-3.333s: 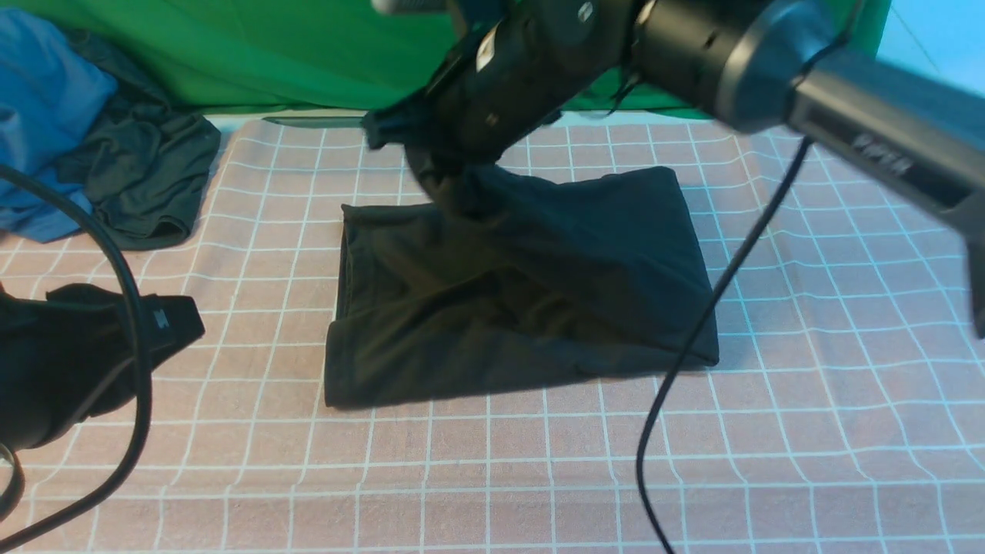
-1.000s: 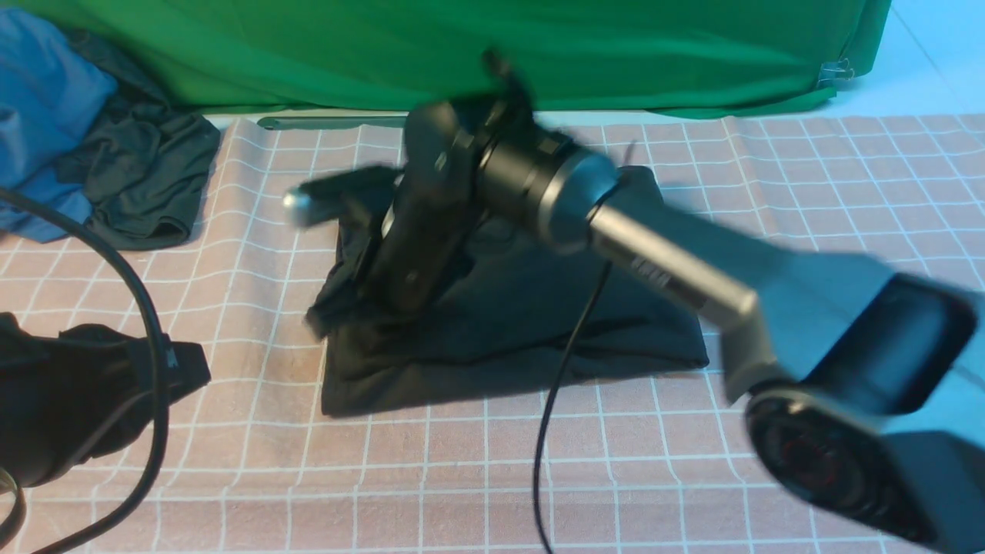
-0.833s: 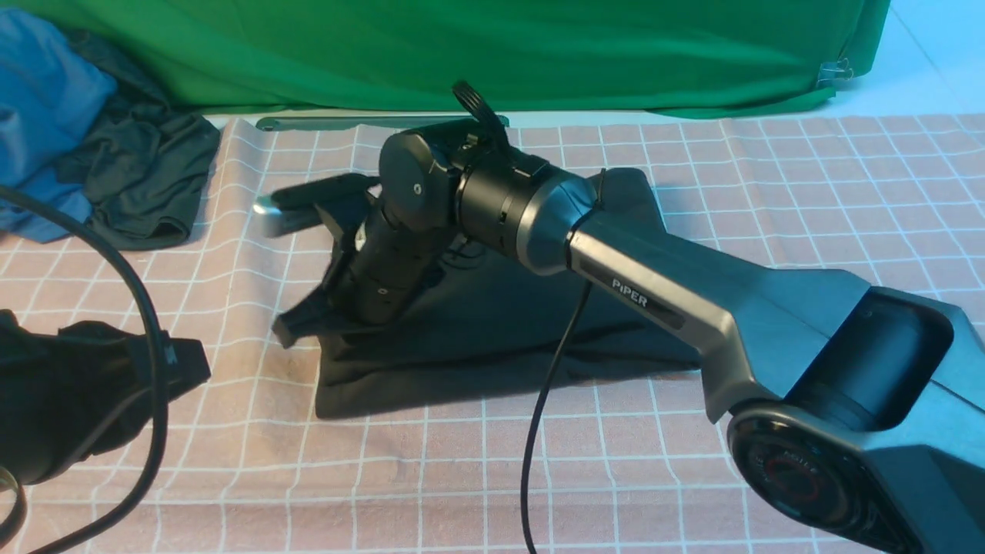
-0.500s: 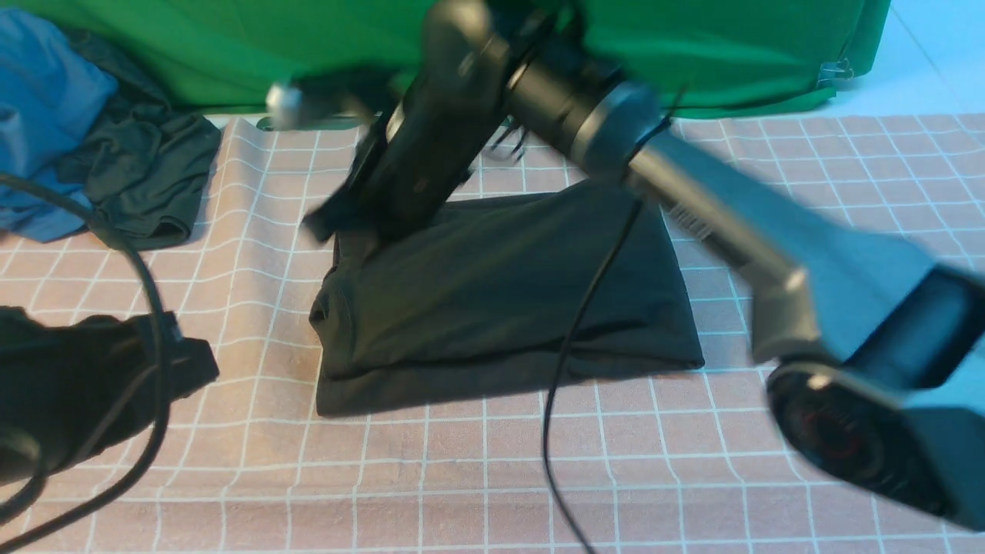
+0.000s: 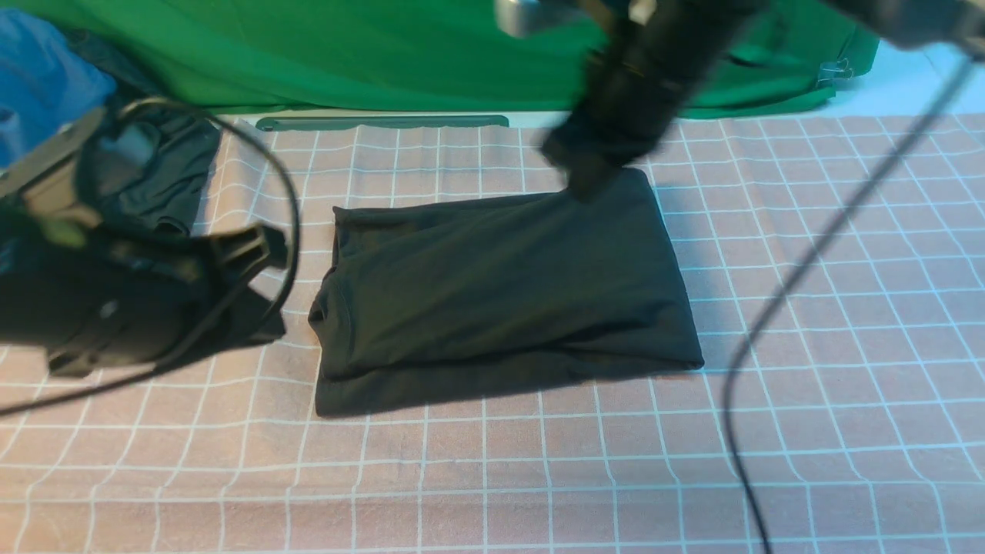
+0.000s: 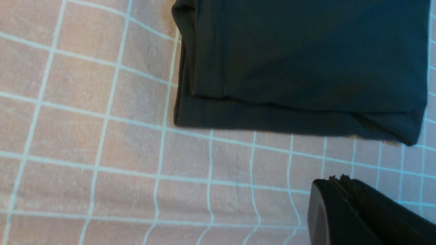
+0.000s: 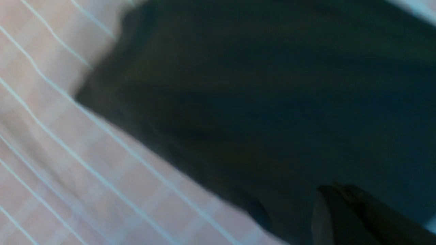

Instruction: Fold a long-sleeved shirt over a pink coffee tablecloth.

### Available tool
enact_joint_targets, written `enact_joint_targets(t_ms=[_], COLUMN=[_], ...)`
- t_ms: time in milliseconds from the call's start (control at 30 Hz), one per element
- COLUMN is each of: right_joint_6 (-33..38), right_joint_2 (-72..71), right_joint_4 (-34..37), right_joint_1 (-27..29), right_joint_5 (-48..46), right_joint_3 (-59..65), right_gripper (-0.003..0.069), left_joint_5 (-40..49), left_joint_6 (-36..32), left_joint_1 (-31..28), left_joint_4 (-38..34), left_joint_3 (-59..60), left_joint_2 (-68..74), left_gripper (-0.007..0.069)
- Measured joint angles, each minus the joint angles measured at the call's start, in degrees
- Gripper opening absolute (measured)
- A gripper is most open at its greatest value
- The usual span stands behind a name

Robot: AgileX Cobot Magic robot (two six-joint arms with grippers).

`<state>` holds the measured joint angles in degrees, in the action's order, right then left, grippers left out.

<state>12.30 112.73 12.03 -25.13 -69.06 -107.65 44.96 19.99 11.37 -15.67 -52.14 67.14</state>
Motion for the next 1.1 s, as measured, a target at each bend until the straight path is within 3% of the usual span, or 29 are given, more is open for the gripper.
enact_joint_targets(t_ms=[133,300,533,700,900,1100], right_joint_6=[0.37,3.36,6.32,10.06,9.94,6.25], right_joint_2=[-5.31,-6.76,-6.76,-6.00,-0.57,0.30], right_joint_4=[-1.02,0.27,9.36,13.20,10.49,6.01], right_joint_1=[2.49,3.02,3.02,3.02,3.10,4.90], right_joint_5=[4.12,14.64,29.16,33.05,32.31,27.70], right_joint_3=[12.54,28.48,33.20,33.20,33.20,33.20], right_gripper=[0.0037,0.0037,0.0037,0.0037,0.0037,0.0037], left_joint_5=[-1.36,-3.64,-7.03,-7.46,-7.78,-7.74], left_joint_6=[-2.45,-11.28,-12.44,-12.69,-8.28,1.87], left_joint_1=[0.00,0.66,0.92,0.92,0.92,0.92], left_joint_4=[-1.63,-9.17,-10.48,-9.81,-2.13,7.11], left_joint_3=[-3.49,-9.93,-17.21,-18.26,-18.33,-18.40], left_joint_2=[7.27,20.53,32.75,37.63,41.80,42.02], left_gripper=[0.0014,0.0014,0.0014,0.0014,0.0014,0.0014])
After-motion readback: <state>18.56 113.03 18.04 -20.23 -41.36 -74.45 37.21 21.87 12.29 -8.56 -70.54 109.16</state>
